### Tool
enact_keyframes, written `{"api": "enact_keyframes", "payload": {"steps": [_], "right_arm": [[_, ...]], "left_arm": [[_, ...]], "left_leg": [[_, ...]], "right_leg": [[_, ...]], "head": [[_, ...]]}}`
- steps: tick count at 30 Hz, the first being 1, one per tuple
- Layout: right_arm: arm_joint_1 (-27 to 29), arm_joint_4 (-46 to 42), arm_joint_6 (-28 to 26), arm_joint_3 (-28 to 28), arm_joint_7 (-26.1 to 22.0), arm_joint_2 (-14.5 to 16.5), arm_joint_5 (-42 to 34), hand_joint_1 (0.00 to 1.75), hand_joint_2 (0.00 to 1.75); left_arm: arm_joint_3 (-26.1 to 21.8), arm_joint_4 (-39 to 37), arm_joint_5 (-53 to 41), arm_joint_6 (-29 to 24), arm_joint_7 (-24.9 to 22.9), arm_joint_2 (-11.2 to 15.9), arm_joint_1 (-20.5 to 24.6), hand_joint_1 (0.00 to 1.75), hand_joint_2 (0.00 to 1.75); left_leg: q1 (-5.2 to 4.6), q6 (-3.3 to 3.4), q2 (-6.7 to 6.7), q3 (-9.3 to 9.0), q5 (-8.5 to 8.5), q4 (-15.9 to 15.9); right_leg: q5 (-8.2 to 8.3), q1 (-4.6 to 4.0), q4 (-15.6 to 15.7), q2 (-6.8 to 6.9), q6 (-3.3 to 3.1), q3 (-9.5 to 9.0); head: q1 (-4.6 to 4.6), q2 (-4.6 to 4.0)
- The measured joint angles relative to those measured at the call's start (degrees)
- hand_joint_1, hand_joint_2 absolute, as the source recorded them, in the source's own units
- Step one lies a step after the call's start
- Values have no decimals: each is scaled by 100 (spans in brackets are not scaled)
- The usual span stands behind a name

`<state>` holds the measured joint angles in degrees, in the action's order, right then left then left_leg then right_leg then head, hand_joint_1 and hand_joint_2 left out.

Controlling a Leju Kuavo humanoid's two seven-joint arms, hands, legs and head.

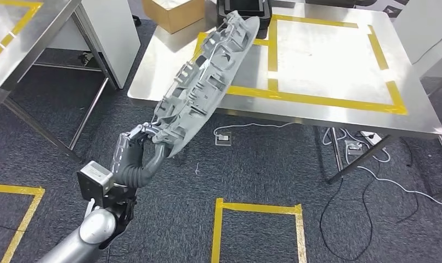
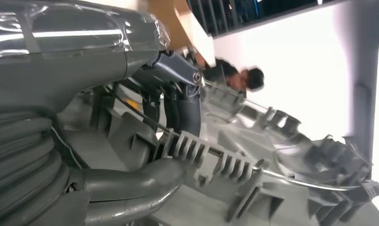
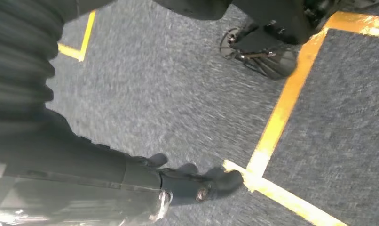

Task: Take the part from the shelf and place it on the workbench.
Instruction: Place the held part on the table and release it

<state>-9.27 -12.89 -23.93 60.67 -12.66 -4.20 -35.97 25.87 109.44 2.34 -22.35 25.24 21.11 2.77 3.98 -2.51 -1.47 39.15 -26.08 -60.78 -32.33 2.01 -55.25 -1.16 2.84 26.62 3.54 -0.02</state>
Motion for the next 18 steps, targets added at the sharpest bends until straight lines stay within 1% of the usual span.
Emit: {"api": "enact_keyframes", "payload": {"steps": [1,2,3,4,5,6,7,8,9,10,11,12,13,14,15,16,17,18], "right_arm": [[-25,-3,0,1,-3,3,-1,0,175],[-57,-8,1,1,-9,11,1,0,175],[-82,-13,1,1,-15,22,0,0,175],[-94,-17,2,2,-20,35,-1,0,175],[-95,-20,4,1,-23,45,-2,0,175],[-89,-21,6,1,-29,52,-2,0,175],[-87,-22,8,-1,-34,57,-2,0,175],[-85,-23,9,-2,-39,58,-1,0,175],[-82,-25,9,-2,-44,58,2,0,175],[-74,-25,9,-2,-43,51,3,0,175],[-52,-20,9,-2,-42,31,5,0,175],[-22,-17,9,0,-41,7,7,0,175],[6,-11,7,1,-38,-20,8,0,175],[23,-5,3,2,-35,-43,10,0,175],[24,-3,0,3,-33,-55,13,0,175],[11,0,-4,3,-32,-57,15,0,175],[-11,1,-5,3,-33,-53,20,0,175],[-31,0,-4,2,-34,-43,22,0,175]], "left_arm": [[-9,13,-4,4,2,2,3,175,175],[-15,18,-8,8,1,6,11,175,175],[-16,17,-11,9,2,9,13,175,175],[-14,16,-14,9,4,9,11,175,175],[-12,14,-14,9,0,7,7,175,175],[-10,6,-17,9,-5,5,-2,175,175],[-10,-3,-25,8,-18,5,-9,175,175],[-10,-14,-37,9,-34,4,-14,175,175],[-7,-23,-50,12,-48,2,-16,175,175],[-1,-29,-61,16,-62,-4,-15,175,175],[7,-37,-66,21,-68,-16,-14,175,175],[15,-48,-67,25,-71,-27,-19,175,175],[23,-61,-65,25,-74,-39,-22,175,175],[29,-72,-63,23,-75,-50,-16,175,175],[33,-78,-62,23,-76,-56,2,175,175],[35,-78,-61,22,-75,-61,27,175,175],[34,-77,-61,23,-74,-63,52,175,175],[36,-78,-61,23,-72,-65,68,175,175]], "left_leg": [[-15,55,19,-34,-44,-7],[-31,99,33,-91,-97,-2],[-48,132,43,-173,-147,13],[-68,157,44,-267,-204,38],[-89,173,41,-365,-261,66],[-111,188,40,-474,-321,95],[-132,199,42,-583,-375,122],[-153,207,49,-690,-430,149],[-177,214,61,-794,-482,181],[-199,222,79,-888,-527,219],[-214,222,102,-966,-571,258],[-227,209,135,-1034,-607,299],[-240,189,167,-1093,-638,346],[-253,166,193,-1147,-658,384],[-273,148,212,-1202,-669,420],[-290,145,215,-1231,-687,413],[-308,147,211,-1213,-714,314],[-326,154,211,-1134,-779,124]], "right_leg": [[34,19,-106,36,22,35],[88,34,-313,75,45,131],[120,43,-647,103,73,328],[94,45,-1056,130,96,595],[-33,39,-1407,147,110,862],[-222,21,-1660,157,105,1109],[-403,-9,-1761,160,71,1290],[-503,-56,-1711,160,9,1397],[-457,-123,-1522,156,-90,1447],[-194,-218,-1212,141,-236,1449],[254,-341,-827,106,-411,1426],[679,-451,-481,60,-571,1392],[1018,-540,-235,33,-683,1357],[1179,-587,-90,30,-739,1317],[1167,-588,-39,48,-745,1268],[1151,-569,12,76,-735,1201],[1127,-541,72,87,-735,1126],[1113,-513,117,83,-733,1055]], "head": [[-19,0],[-37,0],[-58,0],[-73,0],[-83,0],[-90,0],[-97,0],[-102,0],[-112,0],[-119,0],[-120,0],[-124,0],[-120,0],[-120,0],[-123,0],[-125,0],[-121,0],[-113,0]]}}
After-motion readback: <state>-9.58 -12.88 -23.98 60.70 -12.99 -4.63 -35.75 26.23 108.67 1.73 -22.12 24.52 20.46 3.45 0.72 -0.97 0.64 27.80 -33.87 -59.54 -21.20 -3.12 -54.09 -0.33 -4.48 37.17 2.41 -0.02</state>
